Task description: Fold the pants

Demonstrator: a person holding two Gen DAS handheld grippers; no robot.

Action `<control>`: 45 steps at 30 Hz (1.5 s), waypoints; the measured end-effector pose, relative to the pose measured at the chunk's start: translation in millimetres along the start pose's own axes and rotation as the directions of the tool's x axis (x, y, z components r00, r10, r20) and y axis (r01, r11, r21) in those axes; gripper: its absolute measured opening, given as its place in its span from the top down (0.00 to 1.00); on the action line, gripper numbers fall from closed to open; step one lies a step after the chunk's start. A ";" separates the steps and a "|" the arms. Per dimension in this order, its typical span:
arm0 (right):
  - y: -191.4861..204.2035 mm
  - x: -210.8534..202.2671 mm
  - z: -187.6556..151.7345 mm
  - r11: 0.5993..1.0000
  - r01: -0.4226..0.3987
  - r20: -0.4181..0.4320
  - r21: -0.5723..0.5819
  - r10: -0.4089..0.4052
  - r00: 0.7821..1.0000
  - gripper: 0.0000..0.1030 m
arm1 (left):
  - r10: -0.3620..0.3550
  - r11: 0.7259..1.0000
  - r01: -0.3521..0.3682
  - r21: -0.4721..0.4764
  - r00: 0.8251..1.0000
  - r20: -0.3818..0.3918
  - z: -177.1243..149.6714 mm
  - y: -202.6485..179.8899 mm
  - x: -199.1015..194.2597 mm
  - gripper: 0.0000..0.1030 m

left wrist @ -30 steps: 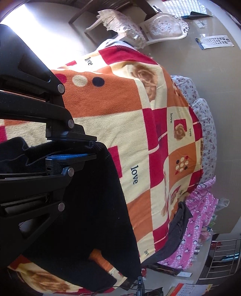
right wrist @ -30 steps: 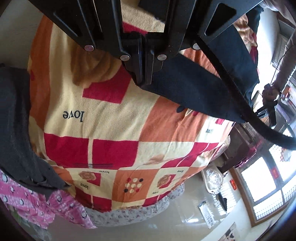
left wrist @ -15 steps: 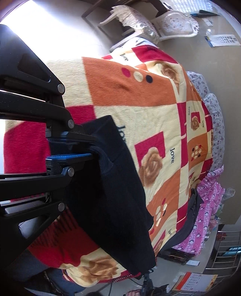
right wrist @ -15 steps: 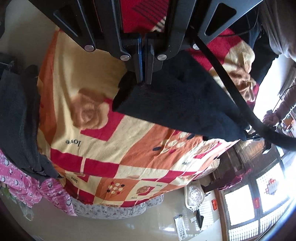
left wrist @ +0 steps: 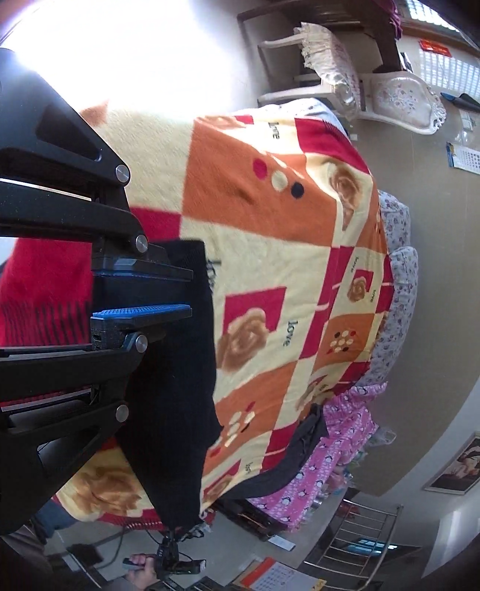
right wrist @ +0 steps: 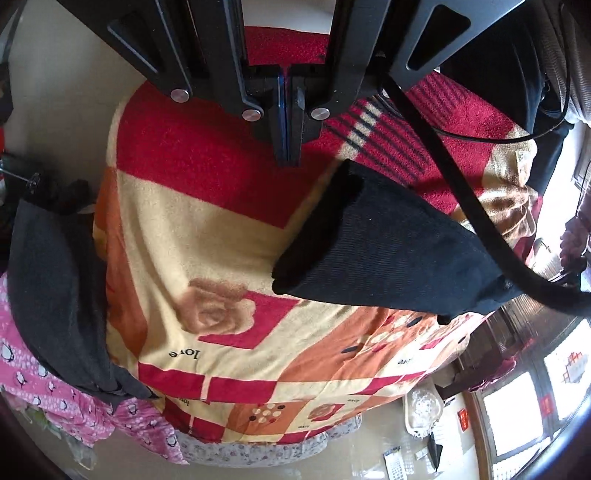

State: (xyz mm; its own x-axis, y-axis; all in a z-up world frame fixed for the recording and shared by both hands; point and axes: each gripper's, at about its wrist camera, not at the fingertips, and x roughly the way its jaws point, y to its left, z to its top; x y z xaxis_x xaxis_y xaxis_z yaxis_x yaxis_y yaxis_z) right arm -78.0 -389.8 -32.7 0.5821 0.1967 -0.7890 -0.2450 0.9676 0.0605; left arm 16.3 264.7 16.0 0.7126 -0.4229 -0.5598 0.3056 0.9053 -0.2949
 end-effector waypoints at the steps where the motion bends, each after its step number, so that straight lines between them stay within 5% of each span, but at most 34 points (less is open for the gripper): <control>1: 0.2 -2.1 1.0 1.000 0.015 0.009 0.005 -0.015 1.000 1.00 | -0.045 0.999 0.044 -0.027 0.999 -0.014 4.7 -8.7 9.1 0.91; 4: 3.6 -8.2 5.9 0.999 0.051 0.033 0.012 -0.052 0.998 1.00 | -0.141 0.990 0.140 -0.022 0.985 -0.098 -3.2 -40.4 38.5 0.91; 8: 10.8 -22.3 7.5 0.996 0.089 0.078 0.011 -0.090 0.993 1.00 | -0.061 0.993 0.079 0.090 0.980 -0.190 -55.0 -60.5 58.6 0.90; 9: 9.9 -25.6 8.0 0.995 0.100 0.086 0.015 -0.101 0.991 1.00 | -0.082 0.993 0.092 0.079 0.989 -0.126 -64.9 -54.5 48.7 0.90; 13: 3.0 -45.1 16.7 0.987 0.146 0.150 0.061 -0.154 0.977 1.00 | -0.167 0.982 0.154 -0.105 0.977 -0.130 -79.8 -19.1 31.0 0.91; 17: -1.1 -57.9 35.9 0.982 0.134 0.237 0.136 -0.164 0.958 0.99 | -0.130 0.986 0.120 -0.118 0.988 -0.087 -69.5 -19.3 17.2 0.91; 21: 5.2 -51.6 54.0 0.980 0.053 0.225 0.189 -0.096 0.970 0.98 | -0.147 0.985 0.151 -0.088 0.988 0.044 -46.3 -44.0 1.6 0.90; 25: 33.1 -32.5 52.8 0.993 0.050 0.148 0.106 -0.065 0.987 0.97 | 0.020 0.999 -0.021 -0.037 1.000 -0.011 -50.5 -48.0 34.4 0.90; 27: 46.5 -22.0 45.5 0.997 -0.002 0.130 0.071 -0.007 0.991 0.97 | 0.128 0.992 -0.128 0.010 0.991 -0.026 -60.5 -43.6 51.7 0.90; 31: 67.5 -10.1 35.2 0.997 -0.079 0.124 0.016 0.076 0.989 0.96 | 0.158 0.987 -0.158 0.036 0.987 -0.004 -54.5 -43.1 57.9 0.89; 33: 69.3 10.6 30.6 0.998 -0.060 0.034 0.017 0.060 0.998 0.90 | 0.192 0.978 -0.191 0.082 0.981 -0.004 -53.2 -45.5 62.7 0.89; 34: 66.1 25.9 24.9 0.998 -0.044 -0.047 0.036 0.046 0.998 0.88 | 0.200 0.975 -0.199 0.098 0.980 0.001 -51.7 -46.2 65.9 0.89; 36: 56.2 19.6 17.1 0.986 -0.128 0.006 0.110 0.128 0.992 0.83 | 0.193 0.978 -0.193 0.077 0.981 -0.001 -47.5 -39.0 71.4 0.89; 39: 49.2 13.5 20.7 0.962 -0.182 -0.048 0.205 0.195 0.980 0.80 | 0.182 0.983 -0.182 0.027 0.983 -0.016 -41.4 -34.4 73.4 0.90; 44: 62.3 -16.4 62.4 0.993 -0.080 0.118 0.089 0.070 0.991 0.78 | 0.170 0.984 -0.169 -0.049 0.985 0.021 -25.6 -42.2 61.5 0.90; 45: 63.4 -17.0 70.6 0.995 -0.056 0.149 0.078 0.044 0.988 0.71 | 0.158 0.986 -0.154 -0.065 0.986 0.047 -22.2 -44.6 56.9 0.90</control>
State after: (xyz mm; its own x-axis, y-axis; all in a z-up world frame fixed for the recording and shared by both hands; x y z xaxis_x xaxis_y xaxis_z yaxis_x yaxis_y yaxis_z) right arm -48.7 -320.7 27.7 0.6799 0.2608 -0.6853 -0.2165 0.9643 0.1522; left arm 29.2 199.4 -19.9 0.7810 -0.2727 -0.5619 0.1504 0.9553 -0.2546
